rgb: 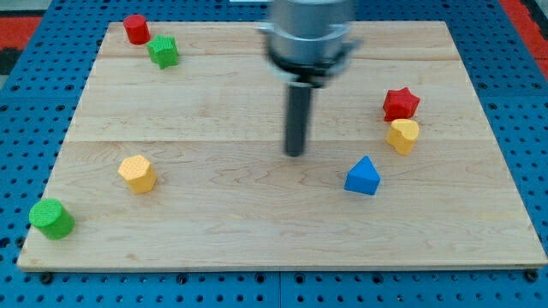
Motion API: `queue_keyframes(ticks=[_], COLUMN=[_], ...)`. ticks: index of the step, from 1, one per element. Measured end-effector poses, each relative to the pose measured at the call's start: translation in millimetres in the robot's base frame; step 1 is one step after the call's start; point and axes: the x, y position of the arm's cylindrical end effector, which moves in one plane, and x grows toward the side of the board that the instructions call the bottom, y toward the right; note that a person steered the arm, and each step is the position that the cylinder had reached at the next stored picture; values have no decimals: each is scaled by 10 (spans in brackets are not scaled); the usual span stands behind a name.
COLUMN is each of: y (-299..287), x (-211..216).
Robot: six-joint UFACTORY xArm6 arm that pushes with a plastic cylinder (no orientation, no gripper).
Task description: Place the hexagon parallel left to the heart
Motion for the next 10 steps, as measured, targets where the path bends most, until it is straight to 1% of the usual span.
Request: queue_keyframes(ticks=[1,2,3,4,5,6,7,8,9,10], y=[-383,-472,-1283,-1780,-1890,-1481,-478,480,866,1258], x=[448,1045,963,707,374,41,-65,-77,205,54])
